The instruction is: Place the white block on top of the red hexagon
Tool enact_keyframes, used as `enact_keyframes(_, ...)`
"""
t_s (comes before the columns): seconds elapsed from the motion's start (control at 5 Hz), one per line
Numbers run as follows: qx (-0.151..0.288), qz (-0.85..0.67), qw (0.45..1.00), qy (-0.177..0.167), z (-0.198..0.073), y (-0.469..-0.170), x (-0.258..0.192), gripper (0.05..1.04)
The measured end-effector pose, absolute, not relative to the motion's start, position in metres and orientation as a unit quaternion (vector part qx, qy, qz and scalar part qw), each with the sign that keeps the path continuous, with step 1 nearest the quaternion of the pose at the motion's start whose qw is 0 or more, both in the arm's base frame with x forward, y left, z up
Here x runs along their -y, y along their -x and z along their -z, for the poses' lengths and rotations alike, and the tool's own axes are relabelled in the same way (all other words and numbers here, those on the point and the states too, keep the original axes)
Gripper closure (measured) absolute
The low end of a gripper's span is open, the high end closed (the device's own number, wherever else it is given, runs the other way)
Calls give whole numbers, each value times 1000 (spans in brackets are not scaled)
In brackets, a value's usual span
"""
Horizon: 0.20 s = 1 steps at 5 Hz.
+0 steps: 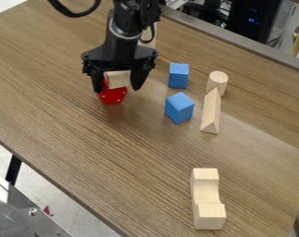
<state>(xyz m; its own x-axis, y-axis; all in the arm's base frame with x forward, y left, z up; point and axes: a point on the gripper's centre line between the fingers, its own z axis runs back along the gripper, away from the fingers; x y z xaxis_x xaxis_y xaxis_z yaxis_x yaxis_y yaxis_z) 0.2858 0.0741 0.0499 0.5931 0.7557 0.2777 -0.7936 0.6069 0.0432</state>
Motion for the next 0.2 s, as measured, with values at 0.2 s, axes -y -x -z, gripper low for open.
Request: enact_keyframes(0.2,126,-443,885,-70,-67,-284,-72,83)
